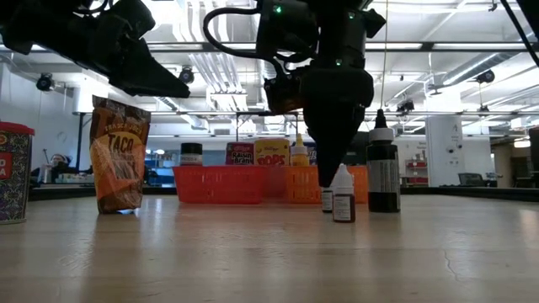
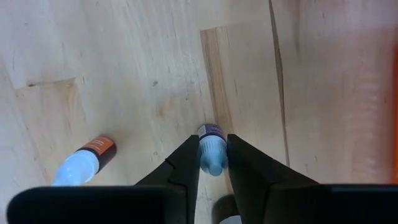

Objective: Pick & Place Kitchen Items
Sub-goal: Put the small violet food coloring bottle into the orange bin

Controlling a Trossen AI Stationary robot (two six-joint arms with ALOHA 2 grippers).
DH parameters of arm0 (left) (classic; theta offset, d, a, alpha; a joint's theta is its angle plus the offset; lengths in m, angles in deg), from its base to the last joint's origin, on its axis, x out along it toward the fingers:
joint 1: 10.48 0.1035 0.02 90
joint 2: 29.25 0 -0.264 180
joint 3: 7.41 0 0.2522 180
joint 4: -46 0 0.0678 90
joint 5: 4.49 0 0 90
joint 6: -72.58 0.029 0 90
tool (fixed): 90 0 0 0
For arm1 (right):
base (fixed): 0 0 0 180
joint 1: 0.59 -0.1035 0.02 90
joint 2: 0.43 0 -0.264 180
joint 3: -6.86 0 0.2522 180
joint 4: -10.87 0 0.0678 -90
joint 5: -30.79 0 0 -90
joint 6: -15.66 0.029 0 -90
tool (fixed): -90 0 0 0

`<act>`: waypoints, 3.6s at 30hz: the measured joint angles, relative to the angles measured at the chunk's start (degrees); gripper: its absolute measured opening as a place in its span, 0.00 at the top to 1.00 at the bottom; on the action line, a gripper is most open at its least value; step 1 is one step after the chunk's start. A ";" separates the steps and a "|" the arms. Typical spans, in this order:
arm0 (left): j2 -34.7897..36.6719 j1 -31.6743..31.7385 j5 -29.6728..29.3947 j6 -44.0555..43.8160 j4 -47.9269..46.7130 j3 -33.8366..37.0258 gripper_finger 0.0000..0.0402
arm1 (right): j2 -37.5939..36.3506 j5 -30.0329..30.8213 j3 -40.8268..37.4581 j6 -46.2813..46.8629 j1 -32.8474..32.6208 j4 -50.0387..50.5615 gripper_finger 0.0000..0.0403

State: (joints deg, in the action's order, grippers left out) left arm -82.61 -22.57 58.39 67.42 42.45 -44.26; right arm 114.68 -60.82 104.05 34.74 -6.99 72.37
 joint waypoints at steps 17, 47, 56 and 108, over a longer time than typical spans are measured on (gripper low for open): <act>-0.02 0.02 0.01 -0.02 0.01 0.00 0.58 | -14.29 3.20 2.02 -3.99 8.08 6.54 0.84; -0.02 0.01 0.02 -1.33 -1.90 0.00 0.58 | -19.60 6.32 -13.46 -1.23 17.18 1.26 0.85; -0.02 0.02 0.02 -1.31 -2.29 0.00 0.58 | -19.60 6.34 -14.88 0.09 17.18 -1.23 0.84; -0.02 0.01 0.00 -1.26 -2.25 0.00 0.58 | -19.53 4.51 -23.99 2.44 18.84 -11.18 0.82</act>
State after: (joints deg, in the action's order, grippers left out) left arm -82.63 -22.56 58.39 66.16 40.20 -44.26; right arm 95.14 -56.31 80.05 37.18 11.85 61.18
